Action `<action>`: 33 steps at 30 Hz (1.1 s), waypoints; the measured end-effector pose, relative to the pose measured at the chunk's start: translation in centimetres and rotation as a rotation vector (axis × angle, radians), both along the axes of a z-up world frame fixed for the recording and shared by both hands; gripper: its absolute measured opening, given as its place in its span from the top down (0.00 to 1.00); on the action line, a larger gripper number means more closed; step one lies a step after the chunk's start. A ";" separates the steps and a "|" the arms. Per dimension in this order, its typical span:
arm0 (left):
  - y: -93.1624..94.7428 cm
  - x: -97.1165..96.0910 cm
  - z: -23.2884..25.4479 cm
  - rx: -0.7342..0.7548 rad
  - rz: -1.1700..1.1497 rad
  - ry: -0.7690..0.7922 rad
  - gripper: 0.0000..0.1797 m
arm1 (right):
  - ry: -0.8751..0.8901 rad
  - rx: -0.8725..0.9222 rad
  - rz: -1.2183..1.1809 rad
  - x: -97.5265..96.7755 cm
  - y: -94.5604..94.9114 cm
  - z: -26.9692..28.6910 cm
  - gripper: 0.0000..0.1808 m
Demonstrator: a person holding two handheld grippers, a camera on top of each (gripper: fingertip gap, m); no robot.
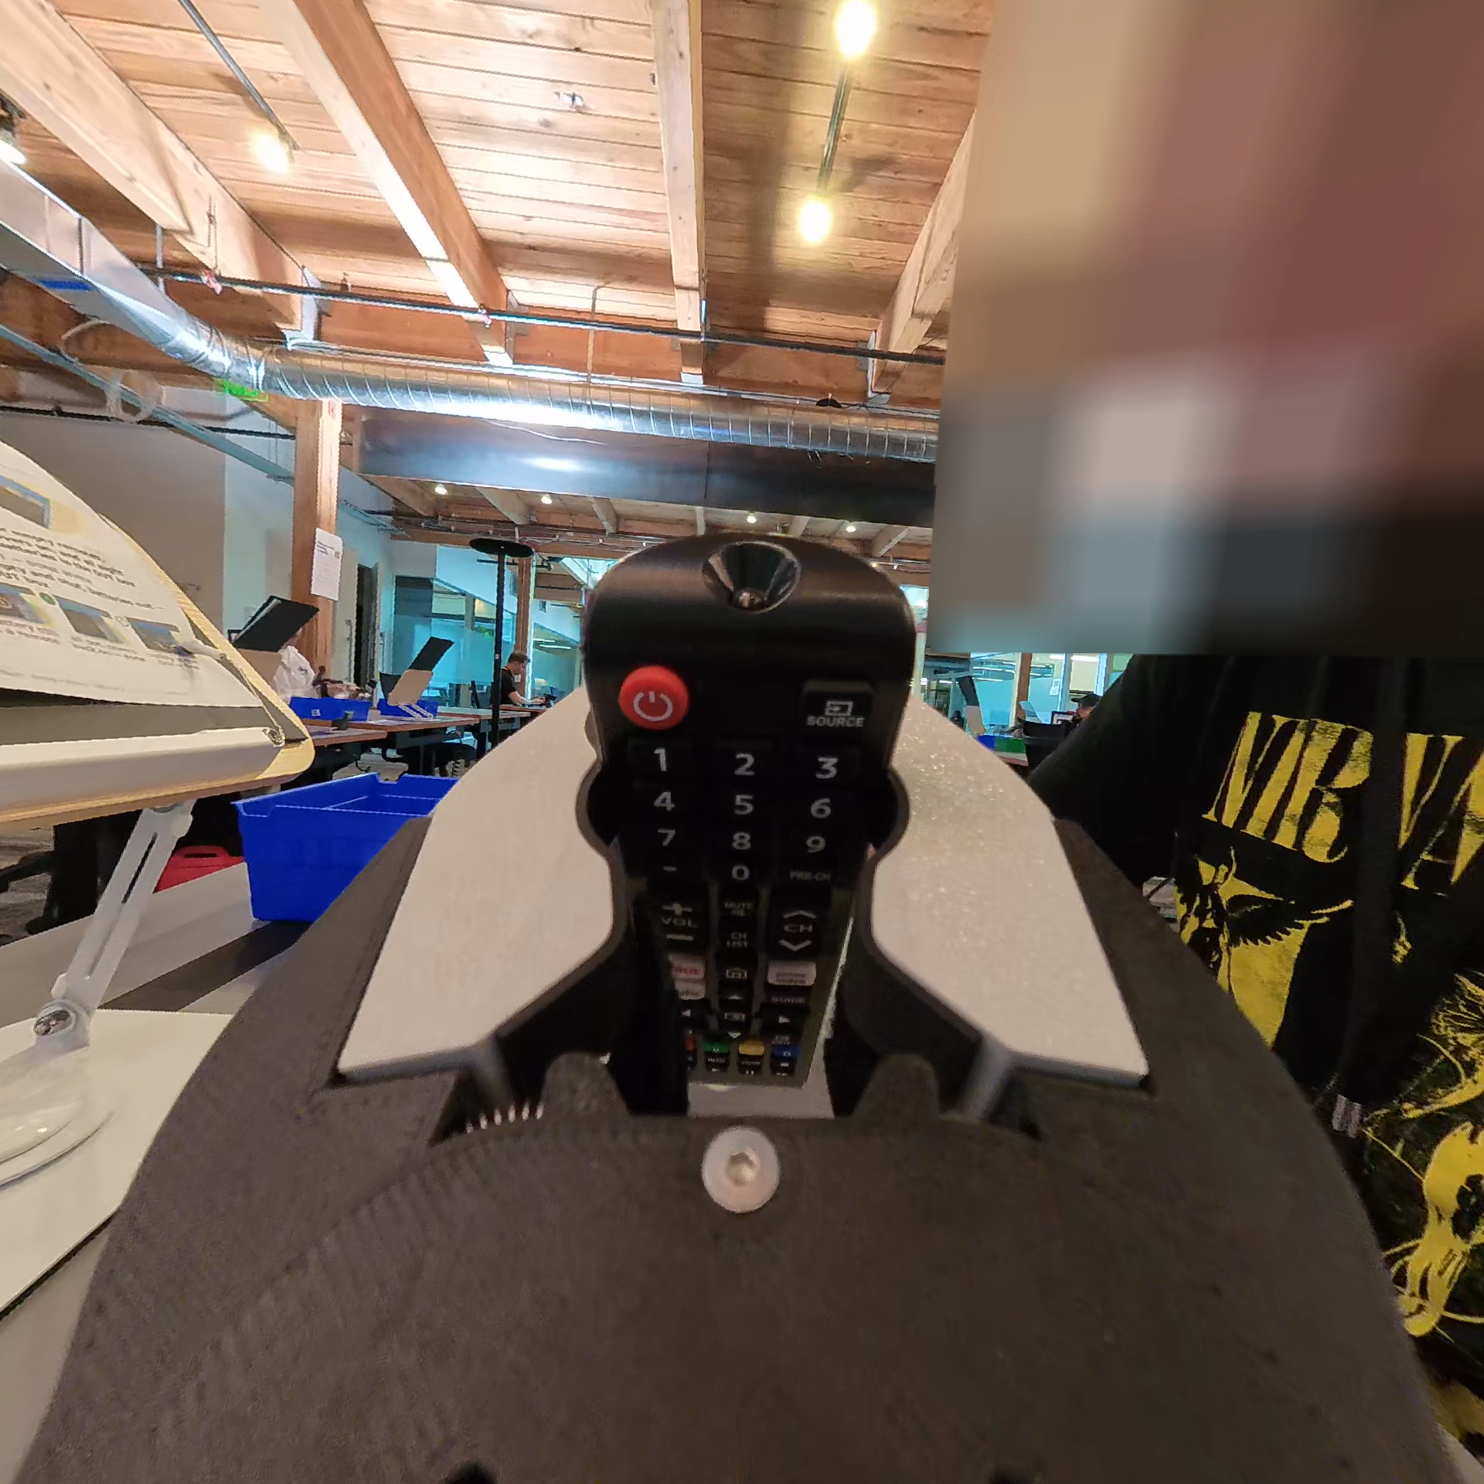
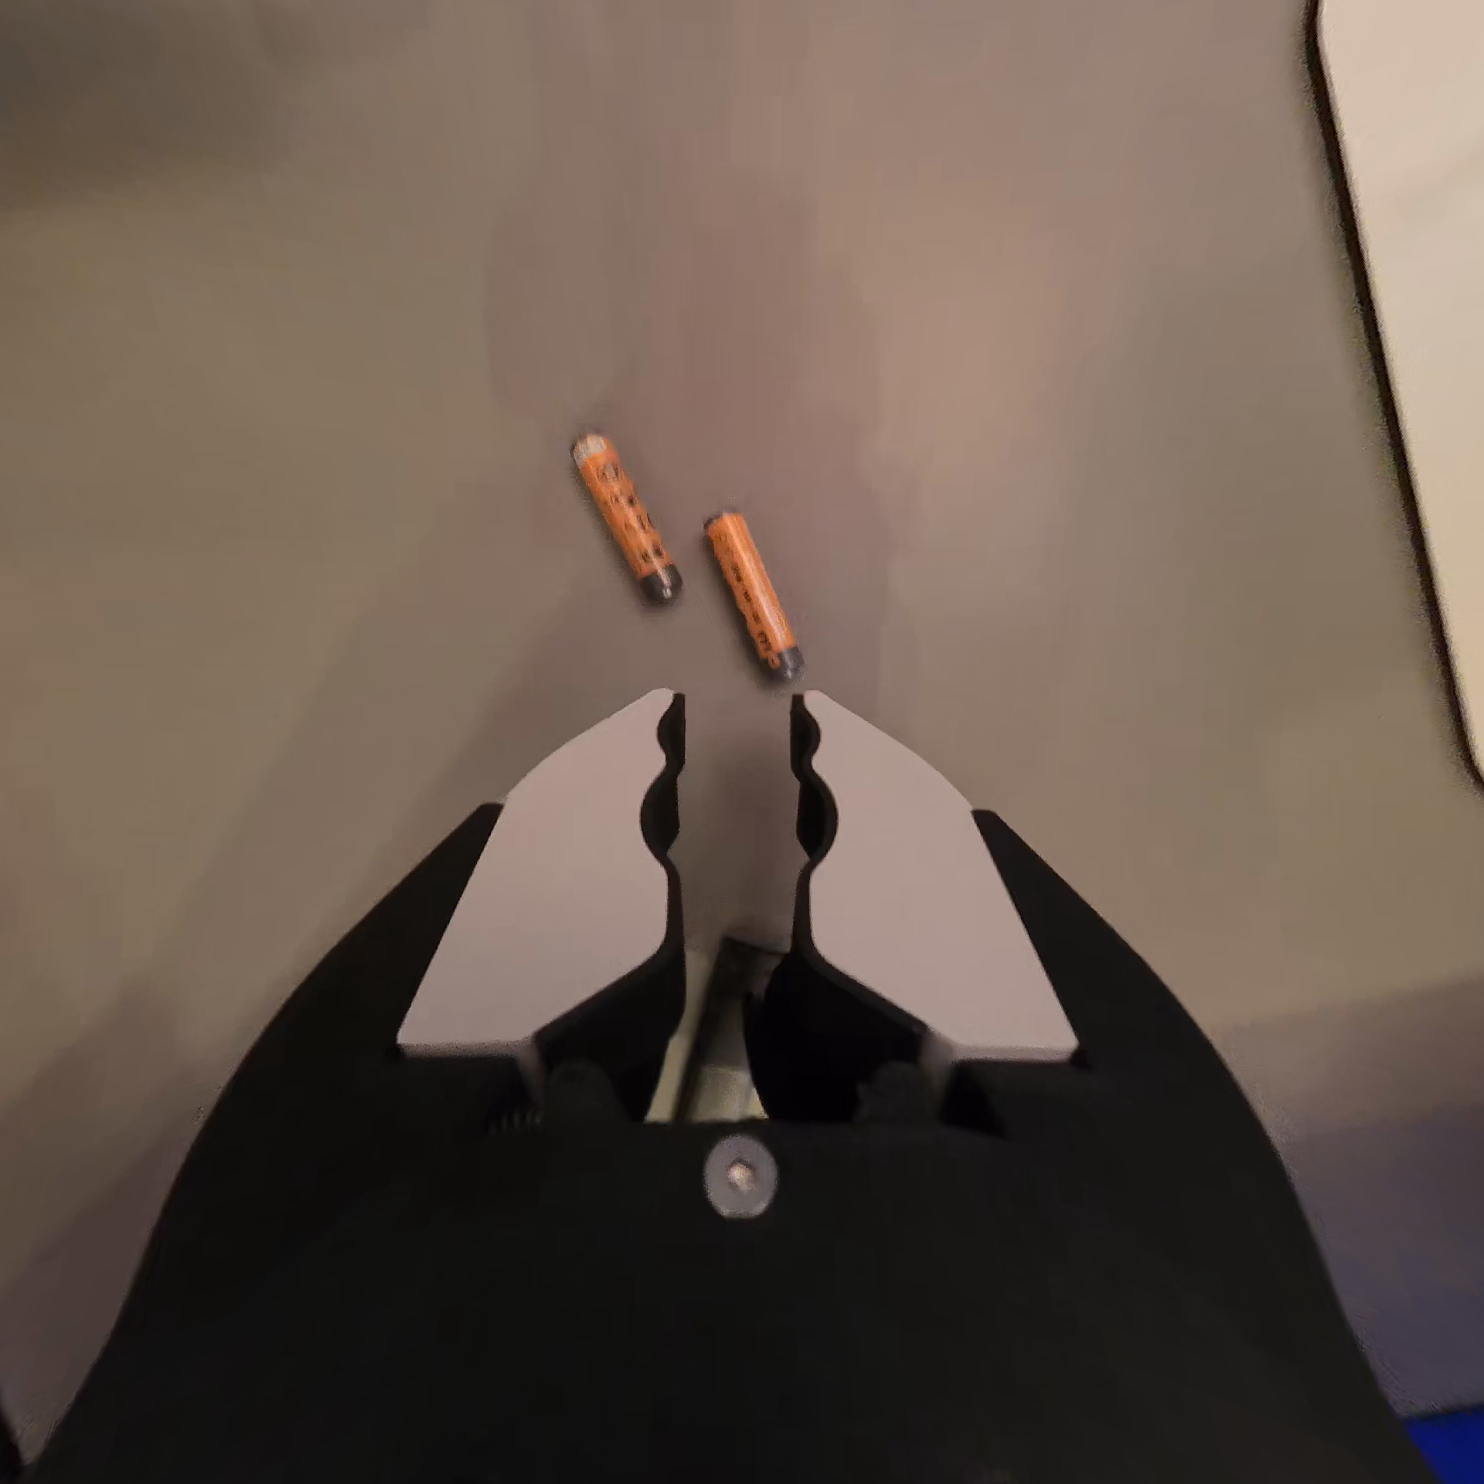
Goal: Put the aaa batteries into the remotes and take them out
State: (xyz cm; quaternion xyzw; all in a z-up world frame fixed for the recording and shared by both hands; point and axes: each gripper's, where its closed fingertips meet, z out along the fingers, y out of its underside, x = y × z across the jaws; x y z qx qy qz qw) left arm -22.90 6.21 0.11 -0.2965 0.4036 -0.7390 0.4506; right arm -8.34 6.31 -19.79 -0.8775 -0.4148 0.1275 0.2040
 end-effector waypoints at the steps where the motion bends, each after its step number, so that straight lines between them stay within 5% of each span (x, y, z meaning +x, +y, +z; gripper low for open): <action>1: 0.1 0.0 0.0 -0.001 0.005 0.002 0.66 | 0.020 -0.015 -0.018 -0.4 0.1 0.2 0.86; 7: 0.7 -0.6 0.4 -0.028 0.019 -0.026 0.66 | 0.078 -0.018 0.040 -3.7 -1.0 1.3 0.83; 19: 1.1 -1.0 0.7 -0.040 0.029 -0.046 0.66 | -0.076 0.105 0.210 -7.0 -0.4 -0.6 0.87; 33: 1.1 -1.2 0.8 -0.035 0.028 -0.048 0.66 | -0.137 -0.062 0.466 -6.0 -3.5 -2.3 0.94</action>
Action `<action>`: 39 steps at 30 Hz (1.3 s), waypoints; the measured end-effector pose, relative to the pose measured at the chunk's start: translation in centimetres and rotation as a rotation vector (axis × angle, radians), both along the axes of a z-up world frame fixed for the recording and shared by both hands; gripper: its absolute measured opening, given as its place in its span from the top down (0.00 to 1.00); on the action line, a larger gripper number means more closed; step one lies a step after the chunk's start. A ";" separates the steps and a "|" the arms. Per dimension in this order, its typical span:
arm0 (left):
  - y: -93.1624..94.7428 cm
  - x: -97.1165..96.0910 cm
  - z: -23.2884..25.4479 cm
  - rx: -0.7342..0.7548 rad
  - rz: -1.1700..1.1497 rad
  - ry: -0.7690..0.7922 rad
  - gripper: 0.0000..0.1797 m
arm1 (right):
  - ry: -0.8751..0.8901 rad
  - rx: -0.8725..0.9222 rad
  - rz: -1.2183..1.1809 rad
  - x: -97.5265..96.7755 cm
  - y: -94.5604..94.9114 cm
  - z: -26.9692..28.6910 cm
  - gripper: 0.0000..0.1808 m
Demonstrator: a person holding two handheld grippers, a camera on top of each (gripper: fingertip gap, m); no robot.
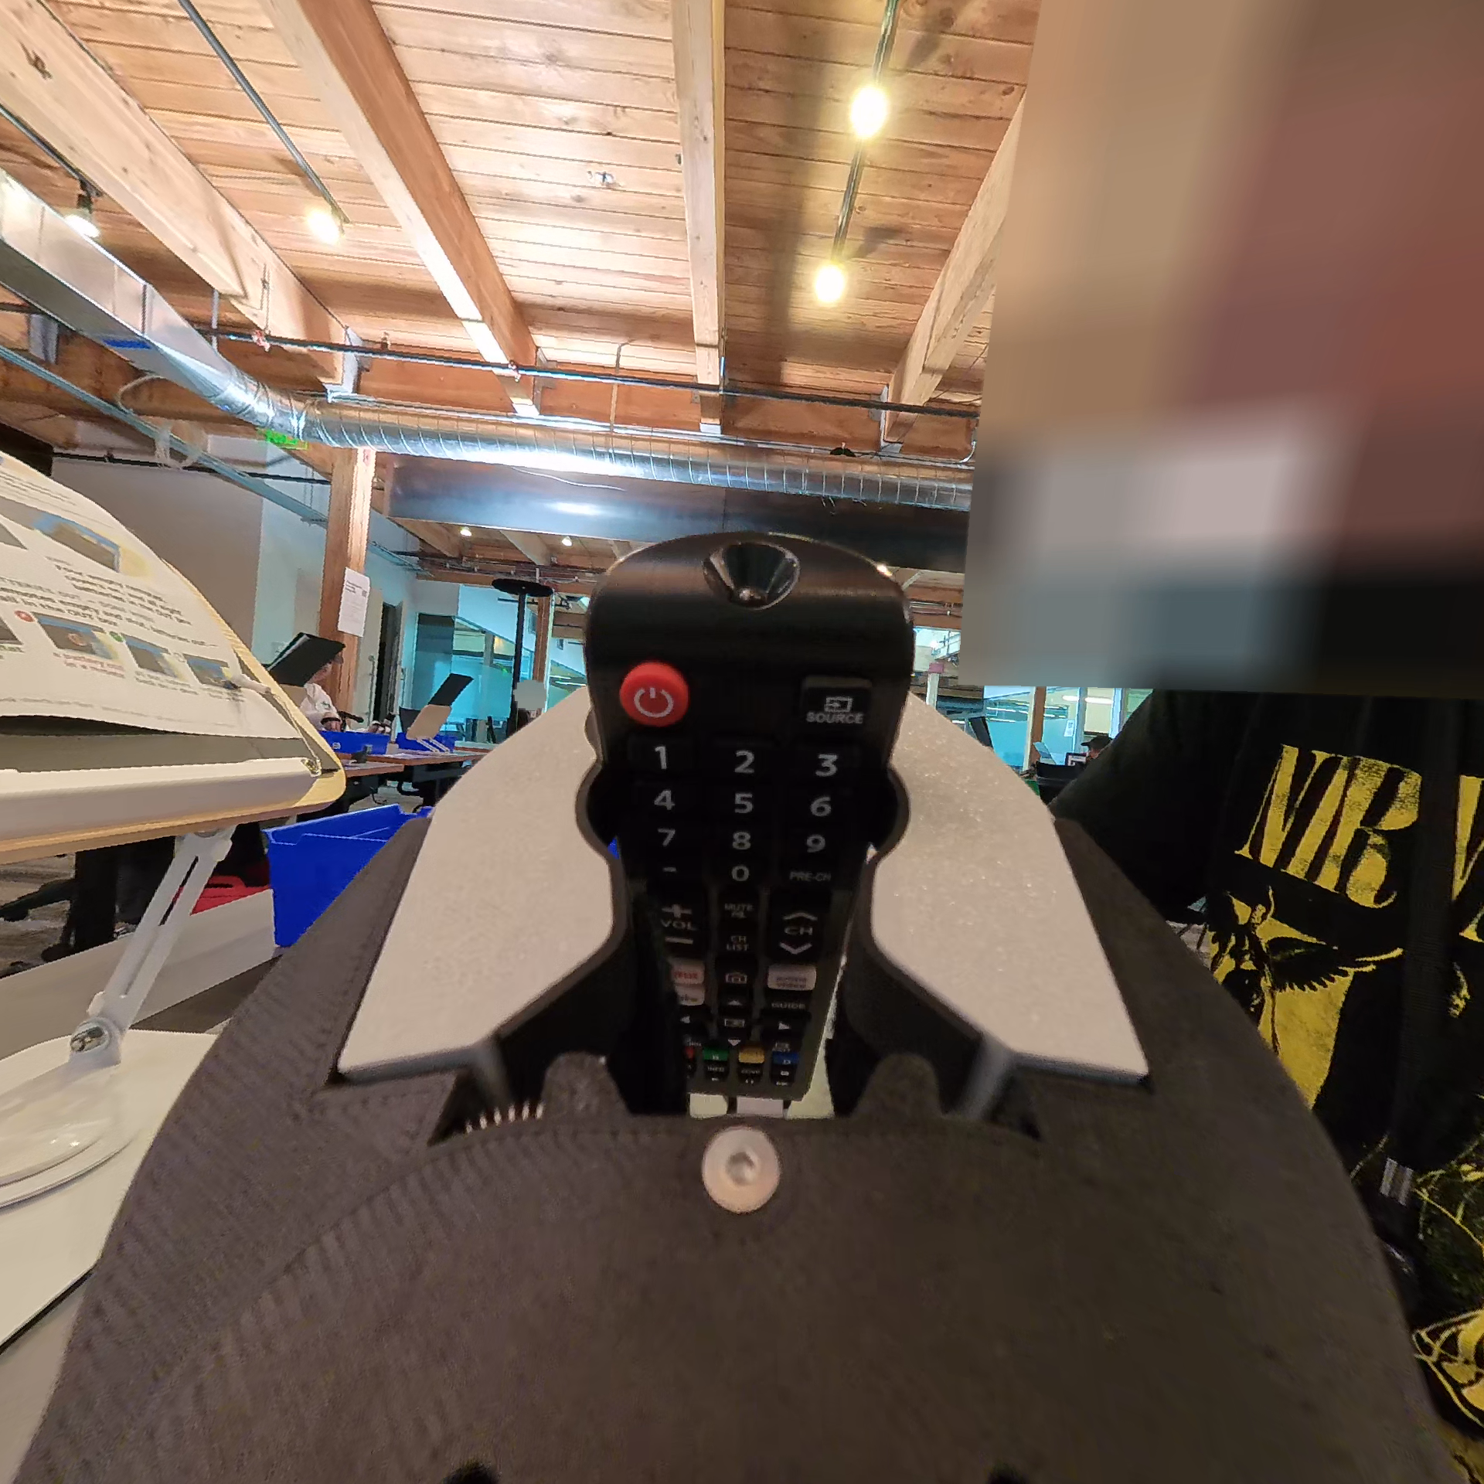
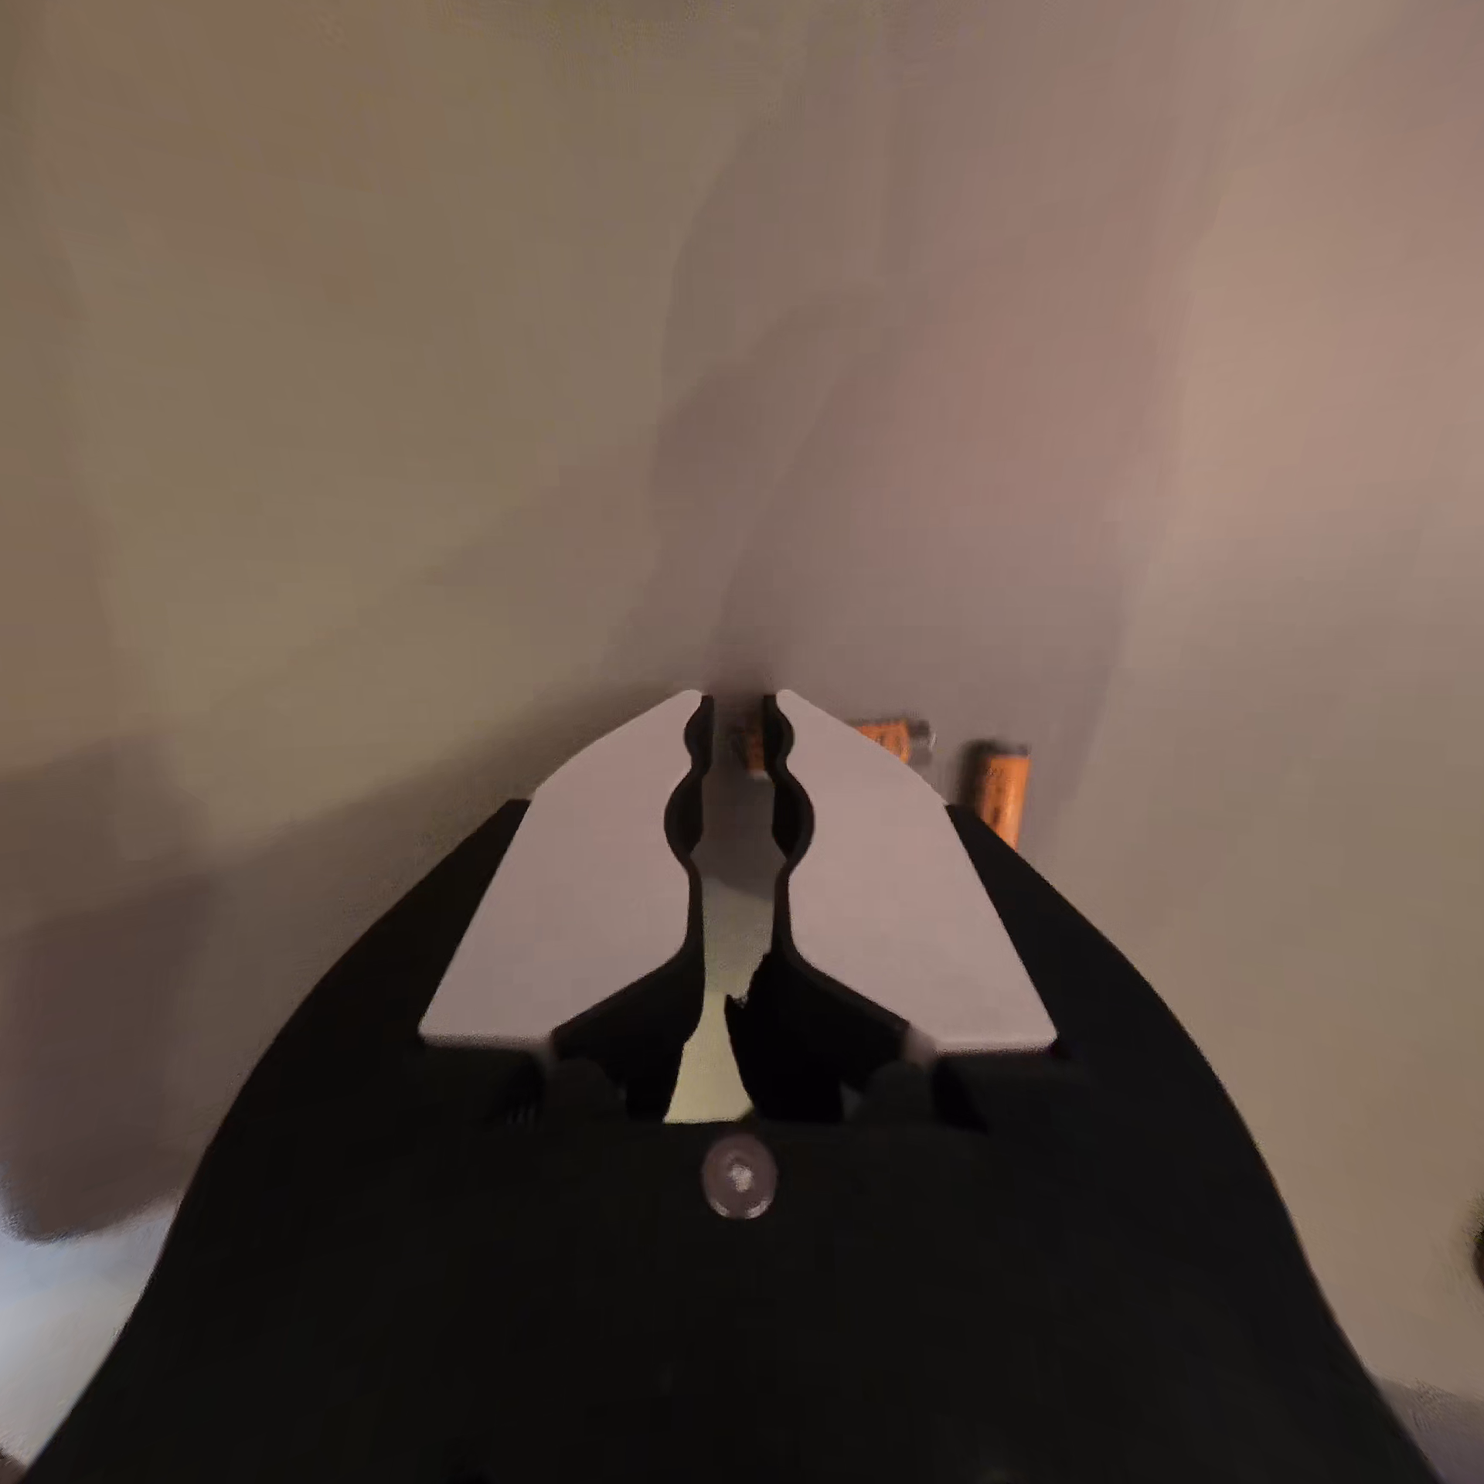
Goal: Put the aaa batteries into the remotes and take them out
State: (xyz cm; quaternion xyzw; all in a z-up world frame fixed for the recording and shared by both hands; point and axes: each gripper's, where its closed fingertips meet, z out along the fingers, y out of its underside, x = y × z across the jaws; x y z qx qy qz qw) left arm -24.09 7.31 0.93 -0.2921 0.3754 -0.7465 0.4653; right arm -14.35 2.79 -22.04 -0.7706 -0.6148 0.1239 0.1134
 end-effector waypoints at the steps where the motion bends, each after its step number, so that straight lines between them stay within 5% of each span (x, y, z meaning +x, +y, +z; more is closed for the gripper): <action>1: 0.0 0.0 0.0 0.000 -0.002 0.001 0.66 | -0.018 -0.010 -0.011 0.6 -0.5 0.0 0.93; 8: -0.1 0.1 0.0 0.001 -0.004 0.000 0.66 | 0.089 0.023 -0.325 3.2 -2.0 2.2 0.81; 11: -0.1 0.4 -0.1 -0.005 -0.009 0.000 0.66 | 0.148 0.148 -0.537 4.5 1.2 2.6 0.82; 14: -0.1 0.7 -0.4 -0.006 -0.011 0.011 0.66 | 0.136 0.091 -0.632 5.6 2.8 0.5 0.87; 18: 0.0 0.8 -0.5 -0.012 -0.011 0.015 0.66 | 0.133 0.096 -0.568 5.3 3.1 0.0 0.94; 24: -0.2 1.2 -0.7 -0.011 -0.025 0.024 0.66 | 0.062 0.089 -0.474 4.6 2.7 0.2 0.86; 31: 0.0 1.1 -0.7 -0.017 -0.025 0.017 0.66 | 0.018 0.081 -0.403 3.3 3.4 -0.1 0.95; 35: 0.0 0.9 -0.6 -0.020 -0.026 -0.001 0.66 | 0.265 0.109 -0.422 1.9 3.6 2.3 0.95; 39: -0.5 1.0 -0.4 -0.026 -0.054 -0.020 0.66 | 0.801 0.157 -0.401 -1.4 3.3 11.7 0.95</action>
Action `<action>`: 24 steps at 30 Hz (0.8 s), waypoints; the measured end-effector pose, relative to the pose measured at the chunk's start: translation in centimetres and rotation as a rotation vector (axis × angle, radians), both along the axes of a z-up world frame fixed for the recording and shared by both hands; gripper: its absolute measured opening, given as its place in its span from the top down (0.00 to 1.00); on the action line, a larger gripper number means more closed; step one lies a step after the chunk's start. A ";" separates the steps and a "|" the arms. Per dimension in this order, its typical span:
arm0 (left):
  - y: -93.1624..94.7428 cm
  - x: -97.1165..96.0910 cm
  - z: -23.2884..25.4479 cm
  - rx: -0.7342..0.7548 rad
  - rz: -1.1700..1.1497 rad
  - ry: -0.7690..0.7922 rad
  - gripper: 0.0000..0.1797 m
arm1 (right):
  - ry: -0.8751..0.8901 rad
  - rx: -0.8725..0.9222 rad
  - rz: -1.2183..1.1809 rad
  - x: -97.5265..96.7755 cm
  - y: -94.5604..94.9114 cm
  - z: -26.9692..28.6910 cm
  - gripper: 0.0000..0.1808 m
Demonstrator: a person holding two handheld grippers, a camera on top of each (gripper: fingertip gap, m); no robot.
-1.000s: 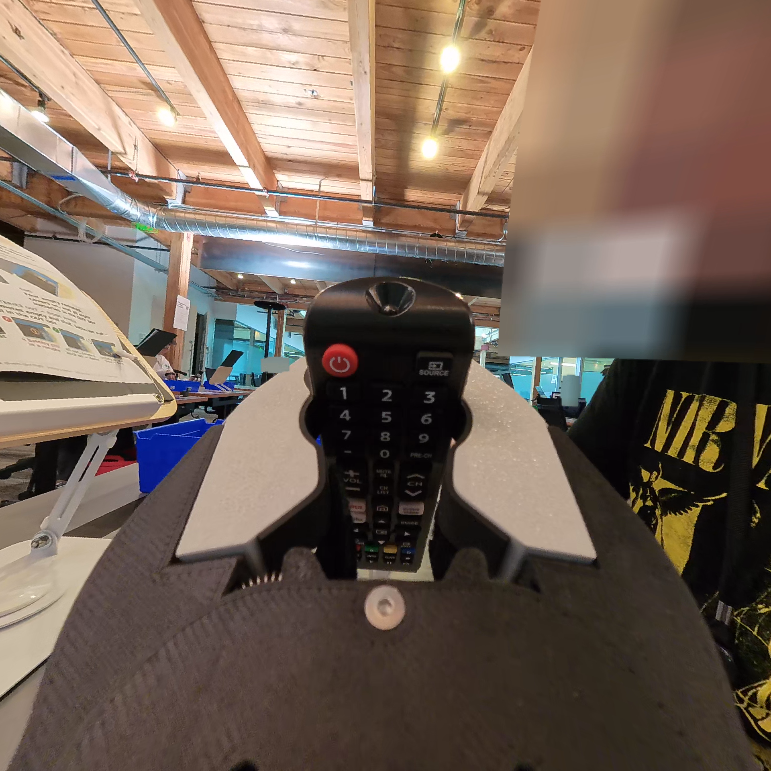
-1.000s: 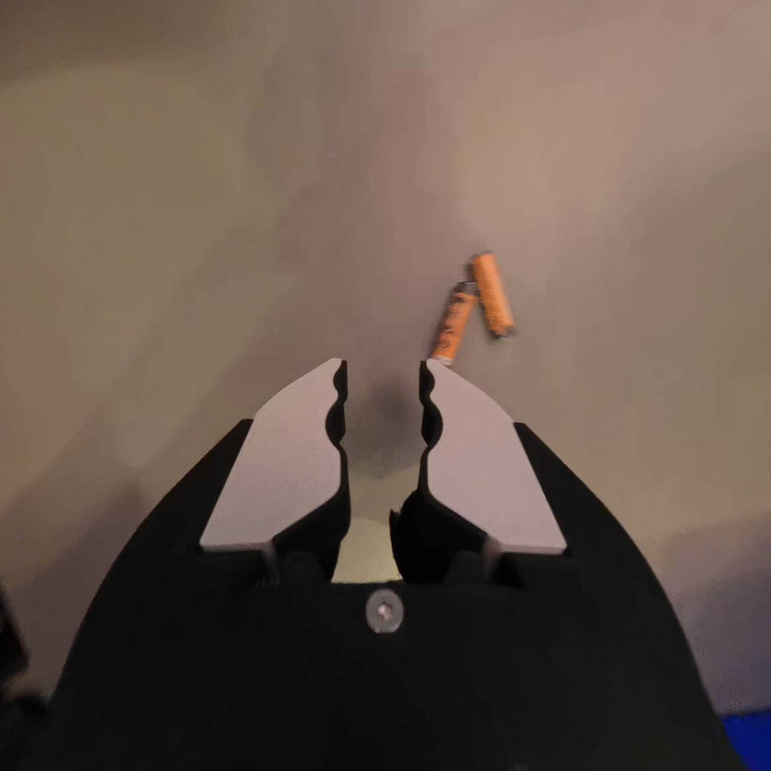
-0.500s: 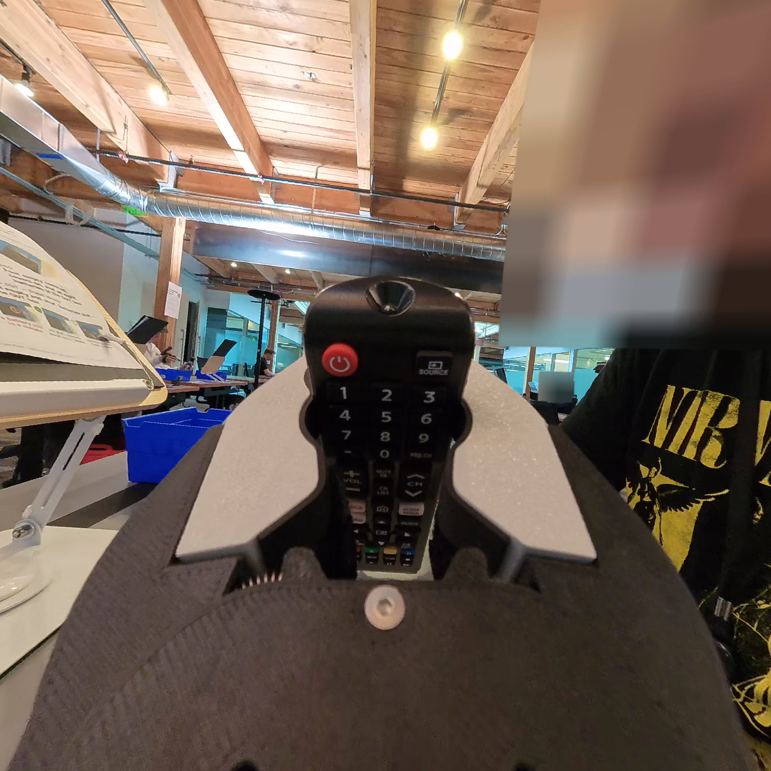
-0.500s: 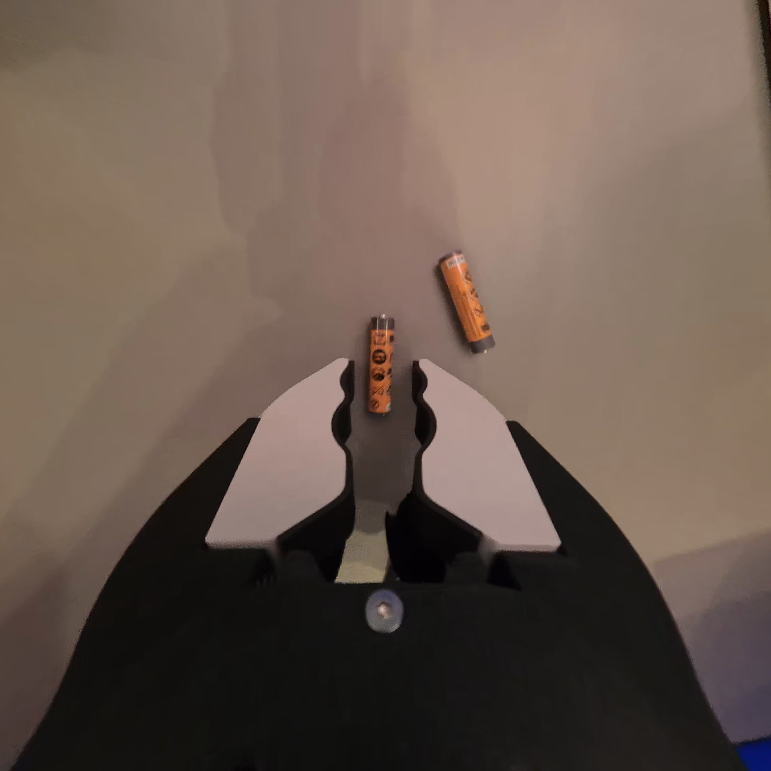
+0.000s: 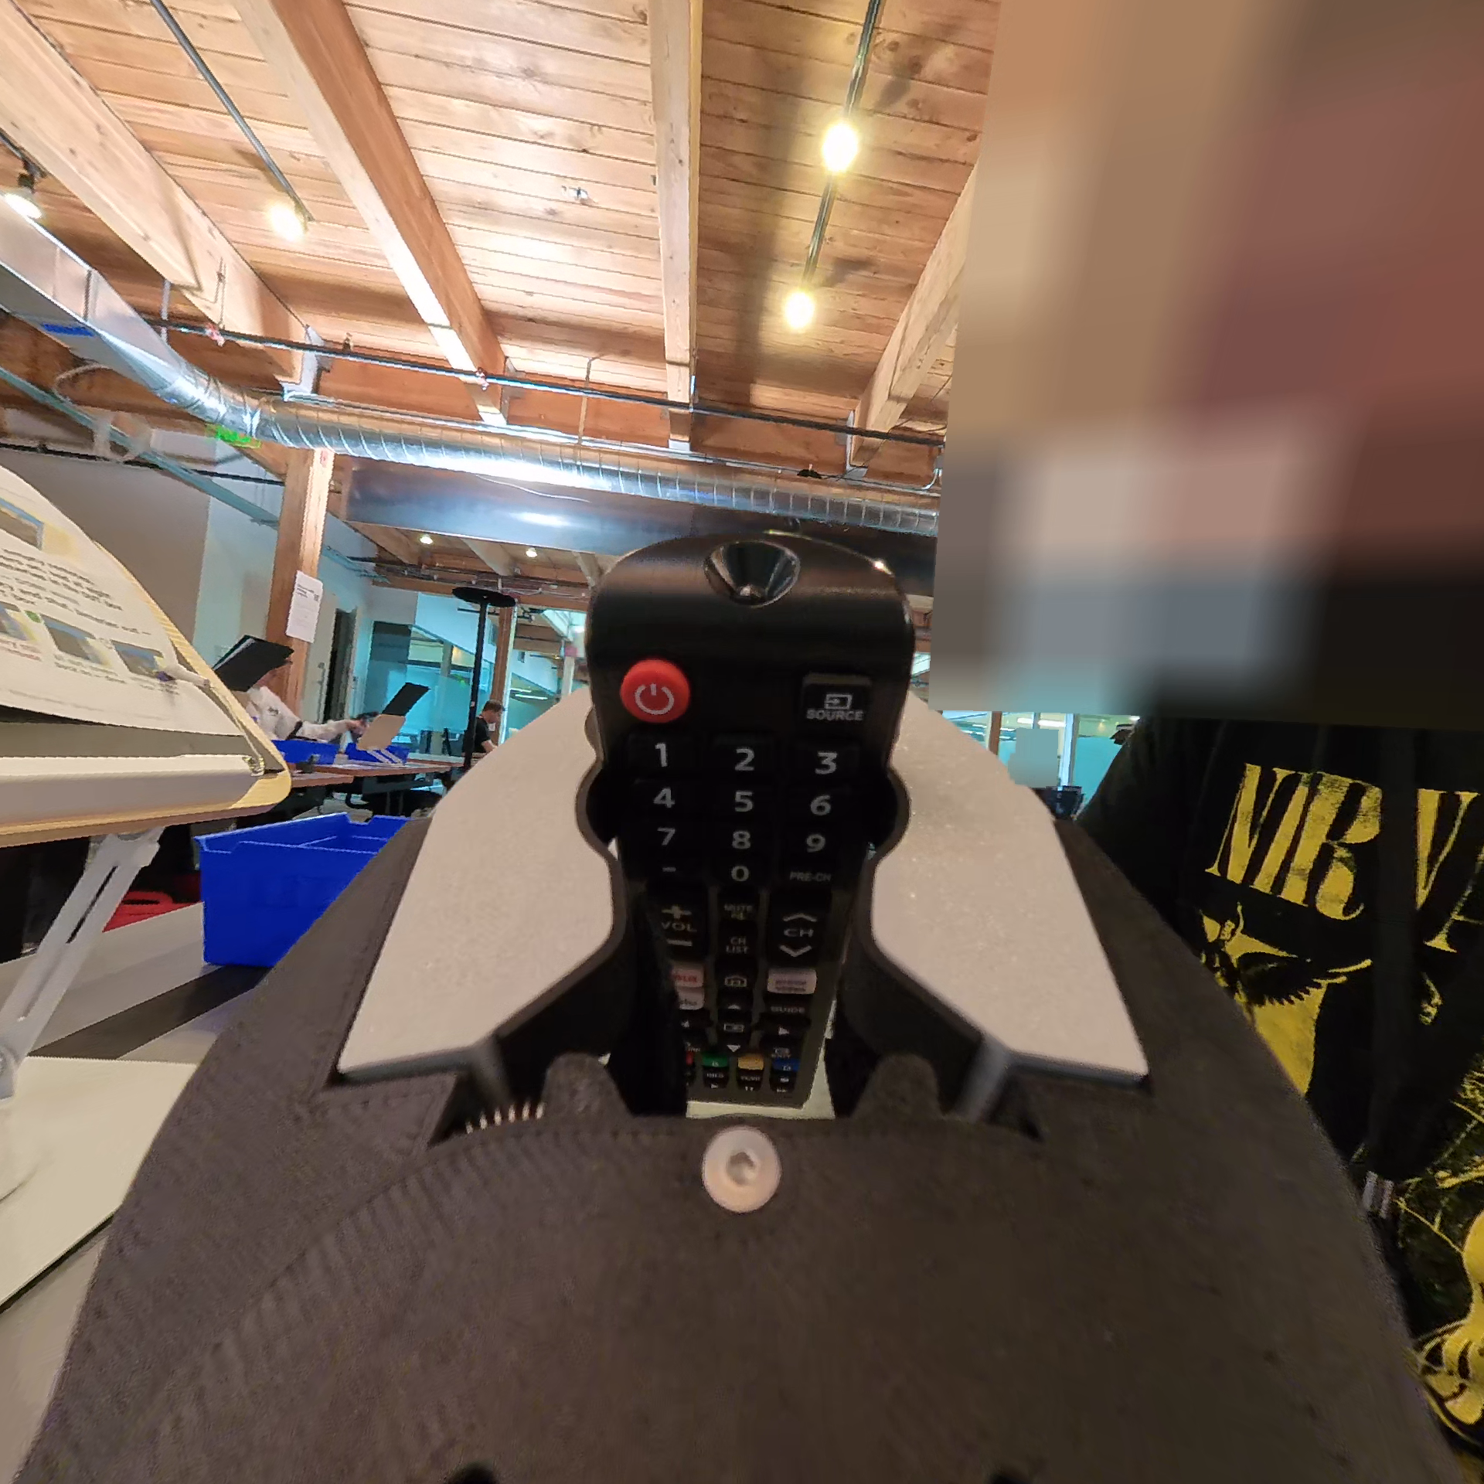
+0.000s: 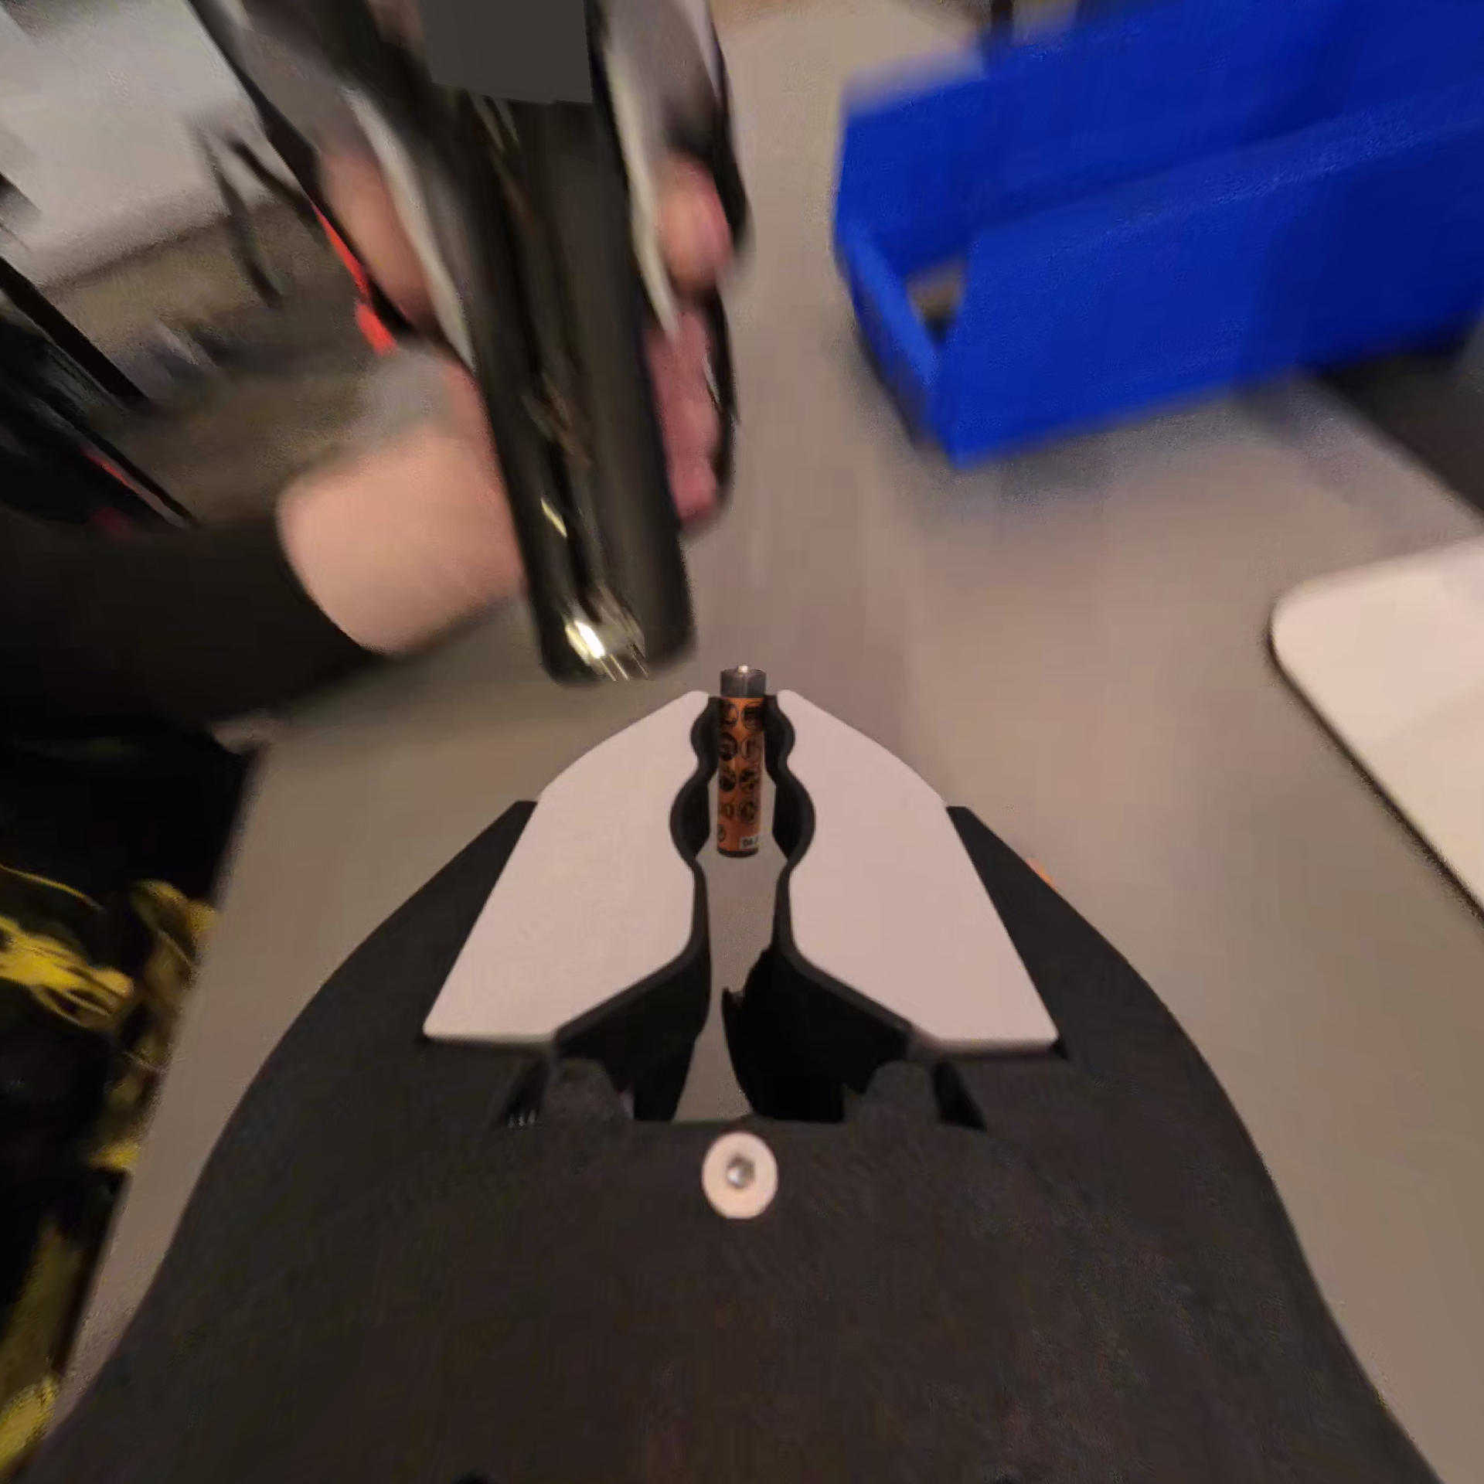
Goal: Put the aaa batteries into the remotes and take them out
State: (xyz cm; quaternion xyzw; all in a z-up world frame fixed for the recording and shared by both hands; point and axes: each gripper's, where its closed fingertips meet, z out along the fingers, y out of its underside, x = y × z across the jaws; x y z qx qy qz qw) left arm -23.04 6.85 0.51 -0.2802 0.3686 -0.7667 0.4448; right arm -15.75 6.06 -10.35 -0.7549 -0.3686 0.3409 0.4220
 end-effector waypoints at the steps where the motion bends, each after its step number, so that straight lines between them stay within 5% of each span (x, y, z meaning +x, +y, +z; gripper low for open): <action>1: -0.1 0.0 0.1 -0.002 -0.008 -0.006 0.66 | 0.109 0.051 0.023 -0.7 -0.4 2.5 0.95; 5: -0.6 0.4 0.2 -0.001 -0.021 -0.016 0.66 | 0.376 0.182 0.099 -3.0 -1.5 8.9 0.95; 10: -1.2 1.0 0.2 0.003 -0.035 -0.013 0.66 | 0.502 0.226 0.115 -5.8 -0.9 10.1 0.95; 24: -0.8 0.4 1.0 -0.044 -0.041 -0.077 0.66 | 0.496 0.282 0.099 -7.5 -0.1 9.0 0.95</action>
